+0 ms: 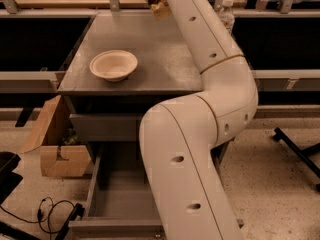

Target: Pick brown chip bag from middle drawer and place on counter

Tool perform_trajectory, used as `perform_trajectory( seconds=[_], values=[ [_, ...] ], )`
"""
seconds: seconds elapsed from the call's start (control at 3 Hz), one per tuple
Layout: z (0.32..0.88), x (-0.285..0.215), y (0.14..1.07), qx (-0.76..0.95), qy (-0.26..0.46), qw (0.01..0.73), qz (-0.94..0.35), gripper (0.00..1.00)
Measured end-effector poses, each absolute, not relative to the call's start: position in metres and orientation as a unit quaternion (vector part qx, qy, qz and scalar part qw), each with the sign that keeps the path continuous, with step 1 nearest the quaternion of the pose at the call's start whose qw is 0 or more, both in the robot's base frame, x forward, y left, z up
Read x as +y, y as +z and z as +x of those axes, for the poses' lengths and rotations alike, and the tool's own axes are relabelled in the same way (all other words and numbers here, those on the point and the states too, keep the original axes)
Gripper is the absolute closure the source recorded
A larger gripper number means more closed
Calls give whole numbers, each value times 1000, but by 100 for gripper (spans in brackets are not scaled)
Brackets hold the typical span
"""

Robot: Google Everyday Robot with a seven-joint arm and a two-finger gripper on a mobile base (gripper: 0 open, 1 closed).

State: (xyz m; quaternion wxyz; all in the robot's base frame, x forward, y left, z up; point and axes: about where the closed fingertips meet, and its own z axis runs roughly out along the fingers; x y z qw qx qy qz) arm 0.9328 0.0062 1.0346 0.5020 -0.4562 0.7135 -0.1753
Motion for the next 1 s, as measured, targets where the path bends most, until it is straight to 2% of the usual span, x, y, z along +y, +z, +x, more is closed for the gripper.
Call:
perform_trajectory(
  seconds=[1.0],
  values=[
    [933, 6, 1035, 714, -175, 502, -456, 13]
  ],
)
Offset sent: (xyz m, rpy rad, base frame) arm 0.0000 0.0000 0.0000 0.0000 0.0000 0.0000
